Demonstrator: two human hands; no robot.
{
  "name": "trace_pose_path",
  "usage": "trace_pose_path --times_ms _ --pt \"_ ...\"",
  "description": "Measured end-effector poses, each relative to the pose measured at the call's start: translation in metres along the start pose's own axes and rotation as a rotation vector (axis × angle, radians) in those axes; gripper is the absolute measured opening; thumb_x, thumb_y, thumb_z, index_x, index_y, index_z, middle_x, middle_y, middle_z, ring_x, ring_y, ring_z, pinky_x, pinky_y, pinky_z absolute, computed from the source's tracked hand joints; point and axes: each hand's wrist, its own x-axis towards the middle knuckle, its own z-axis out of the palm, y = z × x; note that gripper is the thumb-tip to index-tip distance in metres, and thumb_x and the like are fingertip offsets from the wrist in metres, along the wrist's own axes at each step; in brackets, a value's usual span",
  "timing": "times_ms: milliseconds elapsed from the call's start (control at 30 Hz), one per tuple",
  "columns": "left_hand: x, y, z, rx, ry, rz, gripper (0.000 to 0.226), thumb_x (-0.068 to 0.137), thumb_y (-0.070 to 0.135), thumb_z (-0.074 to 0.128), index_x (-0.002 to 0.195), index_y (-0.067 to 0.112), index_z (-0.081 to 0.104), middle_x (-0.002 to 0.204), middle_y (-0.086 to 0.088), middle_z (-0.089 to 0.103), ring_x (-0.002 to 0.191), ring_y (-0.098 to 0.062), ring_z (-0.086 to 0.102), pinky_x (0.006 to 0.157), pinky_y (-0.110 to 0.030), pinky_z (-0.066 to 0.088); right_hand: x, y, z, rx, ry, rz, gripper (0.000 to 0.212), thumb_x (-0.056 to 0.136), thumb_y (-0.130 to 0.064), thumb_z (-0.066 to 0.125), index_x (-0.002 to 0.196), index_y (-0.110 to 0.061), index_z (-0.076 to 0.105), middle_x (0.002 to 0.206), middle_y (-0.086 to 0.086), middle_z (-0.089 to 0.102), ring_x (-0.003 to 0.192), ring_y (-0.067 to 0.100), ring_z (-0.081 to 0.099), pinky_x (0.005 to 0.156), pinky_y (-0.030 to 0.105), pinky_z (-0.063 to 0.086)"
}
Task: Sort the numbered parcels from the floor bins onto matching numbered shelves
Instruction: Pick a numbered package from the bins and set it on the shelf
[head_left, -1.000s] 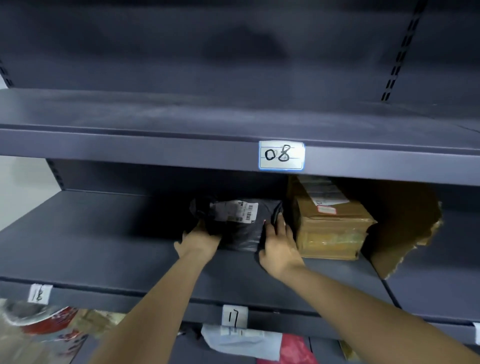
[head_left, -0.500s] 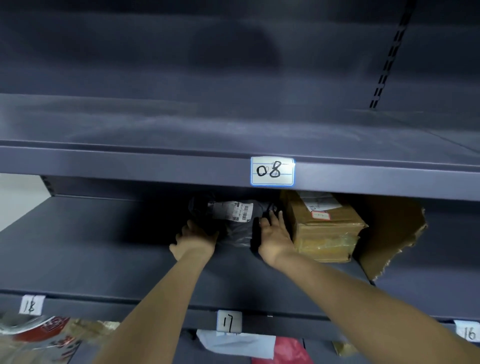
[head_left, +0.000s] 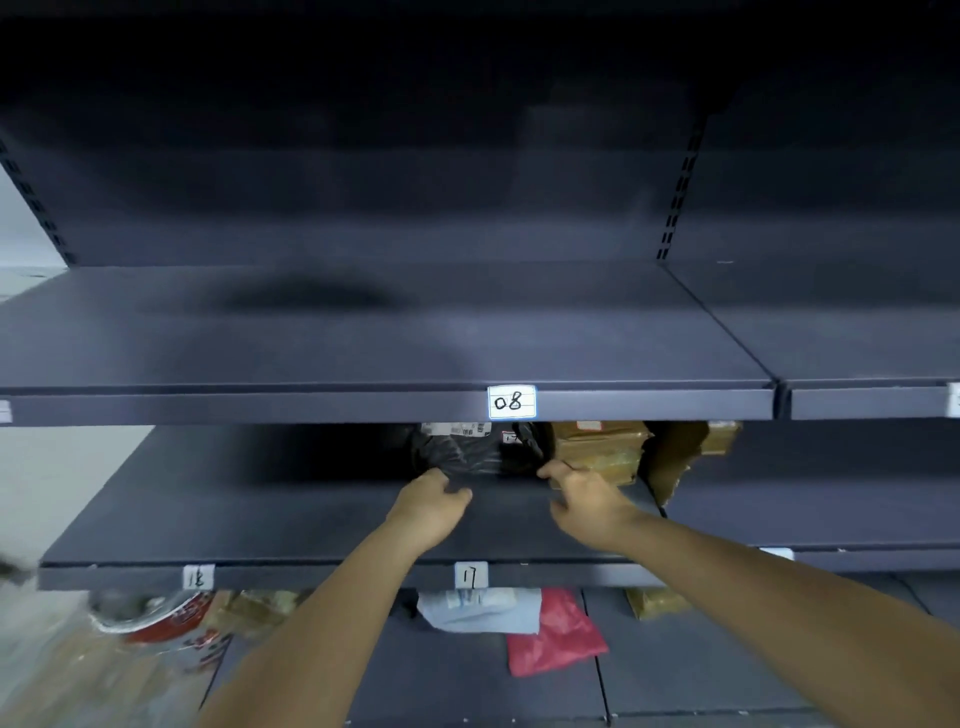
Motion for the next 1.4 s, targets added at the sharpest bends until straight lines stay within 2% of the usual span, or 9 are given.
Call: trace_pose_path --times_ms 100,233,300,500,700,867,1033,1300,1400 --pt "-0.046 0.023 -0.01 -0.009 -0.009 0.078 0.044 0.097 0.038 0.052 0.134 0.015 0.05 0.133 -0.003 0.054 0.114 -0.02 0.054 0.085 -0.021 0.038 -0.043 -0.01 -0.029 -0.032 0.008 -0.001 0.049 0.093 -0.014 0.049 0.142 -0.017 0.041 0.14 0.008 0.048 0.118 0.029 0.054 0.092 0.029 0.045" --pt "-0.095 0.058 -0.029 -0.016 -0.003 0.165 0.028 0.093 0.038 0.055 0.11 0.017 0.063 0.112 -0.001 0.063 0.103 -0.019 0.058 0.089 -0.028 0.045 -0.098 -0.022 -0.067 -0.029 0.026 -0.005 0.048 0.092 -0.016 0.049 0.139 -0.019 0.042 0.133 0.011 0.057 0.115 0.029 0.059 0.097 0.033 0.046" --pt "-0.117 0.076 -0.035 -0.001 0.006 0.219 0.025 0.093 0.038 0.056 0.104 0.017 0.064 0.109 0.0 0.064 0.1 -0.019 0.059 0.084 -0.027 0.044 -0.123 -0.027 -0.088 -0.045 0.063 -0.019 0.048 0.092 -0.015 0.051 0.139 -0.016 0.043 0.135 0.011 0.054 0.12 0.027 0.055 0.099 0.025 0.041" --pt "-0.176 0.134 -0.038 0.11 0.007 0.409 0.028 0.094 0.035 0.055 0.115 0.018 0.061 0.121 -0.001 0.063 0.111 -0.022 0.057 0.093 -0.029 0.045 -0.184 -0.035 -0.142 -0.059 0.18 -0.046 0.051 0.089 -0.016 0.055 0.139 -0.017 0.045 0.135 0.008 0.051 0.122 0.028 0.052 0.097 0.032 0.042" --pt "-0.215 0.209 -0.019 0.242 0.027 0.644 0.032 0.093 0.036 0.051 0.119 0.019 0.058 0.124 -0.003 0.06 0.11 -0.024 0.055 0.092 -0.034 0.046 -0.247 -0.017 -0.181 -0.062 0.359 -0.016 0.046 0.092 -0.011 0.051 0.138 -0.013 0.045 0.136 0.011 0.051 0.121 0.028 0.051 0.089 0.027 0.039" --pt "-0.24 0.27 0.014 0.301 -0.008 0.832 0.029 0.093 0.034 0.048 0.117 0.019 0.057 0.117 -0.004 0.061 0.102 -0.025 0.057 0.089 -0.04 0.05 -0.299 0.023 -0.212 -0.099 0.438 0.071 0.048 0.092 -0.013 0.052 0.139 -0.013 0.044 0.138 0.009 0.05 0.123 0.027 0.049 0.096 0.031 0.04" --pt "-0.263 0.334 0.068 0.361 -0.037 0.989 0.028 0.093 0.038 0.049 0.114 0.023 0.057 0.122 -0.002 0.062 0.109 -0.027 0.056 0.093 -0.041 0.048 -0.363 0.085 -0.239 -0.124 0.515 0.219 0.049 0.091 -0.017 0.054 0.139 -0.015 0.044 0.135 0.008 0.051 0.119 0.026 0.053 0.096 0.035 0.043" --pt "-0.311 0.457 0.176 0.43 -0.146 1.176 0.037 0.096 0.036 0.048 0.13 0.02 0.052 0.136 0.001 0.053 0.124 -0.023 0.049 0.103 -0.039 0.042 -0.468 0.217 -0.287 -0.165 0.592 0.384 0.046 0.095 -0.02 0.054 0.14 -0.017 0.043 0.135 0.006 0.05 0.118 0.023 0.053 0.092 0.026 0.039" --pt "-0.331 0.509 0.222 0.437 -0.155 1.253 0.033 0.095 0.036 0.049 0.124 0.022 0.055 0.13 0.001 0.058 0.117 -0.023 0.053 0.099 -0.038 0.044 -0.506 0.275 -0.31 -0.195 0.581 0.454 0.047 0.093 -0.02 0.054 0.139 -0.019 0.043 0.131 0.007 0.05 0.116 0.028 0.055 0.094 0.034 0.044"
